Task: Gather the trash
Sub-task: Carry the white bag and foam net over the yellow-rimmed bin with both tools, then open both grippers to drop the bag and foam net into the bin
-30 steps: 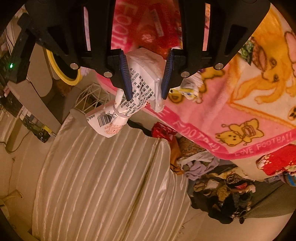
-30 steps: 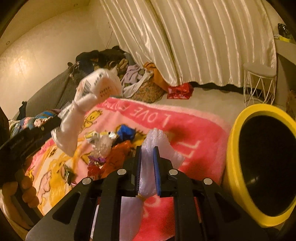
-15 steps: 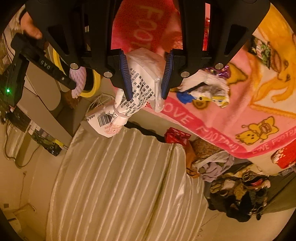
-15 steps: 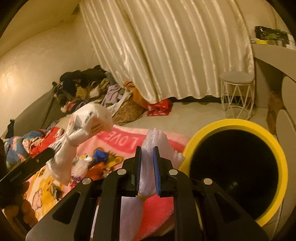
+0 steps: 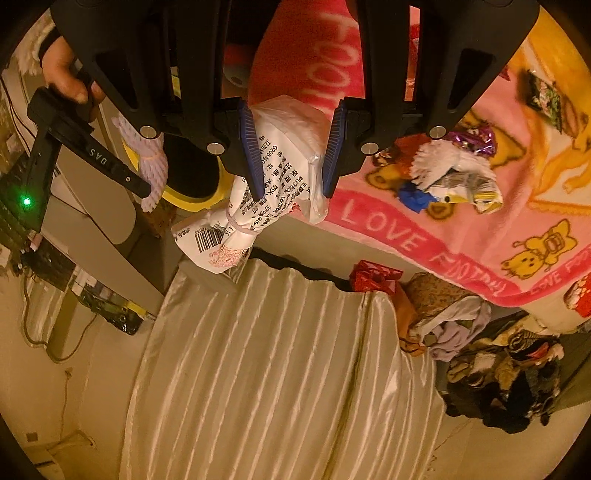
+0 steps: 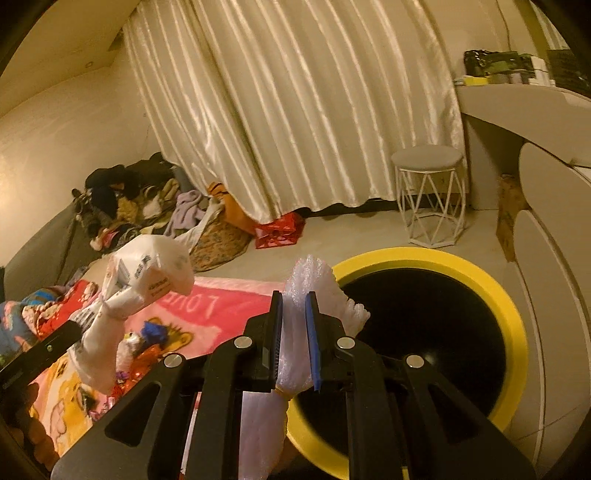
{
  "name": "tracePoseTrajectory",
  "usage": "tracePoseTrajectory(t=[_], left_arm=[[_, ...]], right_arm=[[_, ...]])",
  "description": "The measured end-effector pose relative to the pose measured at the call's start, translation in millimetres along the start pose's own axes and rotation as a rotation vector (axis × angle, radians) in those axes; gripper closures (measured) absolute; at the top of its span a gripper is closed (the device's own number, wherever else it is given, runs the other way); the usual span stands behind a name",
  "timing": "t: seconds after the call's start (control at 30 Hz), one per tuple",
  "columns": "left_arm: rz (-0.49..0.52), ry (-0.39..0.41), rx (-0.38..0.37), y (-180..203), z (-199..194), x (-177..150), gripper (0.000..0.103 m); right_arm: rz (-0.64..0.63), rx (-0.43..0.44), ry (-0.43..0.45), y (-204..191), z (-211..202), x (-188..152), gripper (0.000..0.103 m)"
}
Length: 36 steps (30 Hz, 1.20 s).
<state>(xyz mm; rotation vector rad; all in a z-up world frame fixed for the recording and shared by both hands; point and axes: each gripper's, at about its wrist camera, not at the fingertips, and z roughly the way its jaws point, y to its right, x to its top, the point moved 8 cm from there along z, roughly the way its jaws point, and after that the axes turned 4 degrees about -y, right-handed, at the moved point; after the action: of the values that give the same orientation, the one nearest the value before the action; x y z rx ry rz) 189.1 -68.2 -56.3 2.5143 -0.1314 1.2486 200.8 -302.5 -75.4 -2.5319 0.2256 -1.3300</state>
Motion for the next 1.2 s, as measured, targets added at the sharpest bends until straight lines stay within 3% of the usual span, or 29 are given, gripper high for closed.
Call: tracePoseTrajectory(t=[0.6,1.2], left_arm=[[0.086,-0.07,0.022,42,31,-8,0.078],[0.167,-0.171,0.046,78,78,-19,0.077]], right_arm=[[0.077,-0.107,-0.007,64,4,-3,0.09],[0.121,-0.114,-0.069,93,16,-11,0.088]])
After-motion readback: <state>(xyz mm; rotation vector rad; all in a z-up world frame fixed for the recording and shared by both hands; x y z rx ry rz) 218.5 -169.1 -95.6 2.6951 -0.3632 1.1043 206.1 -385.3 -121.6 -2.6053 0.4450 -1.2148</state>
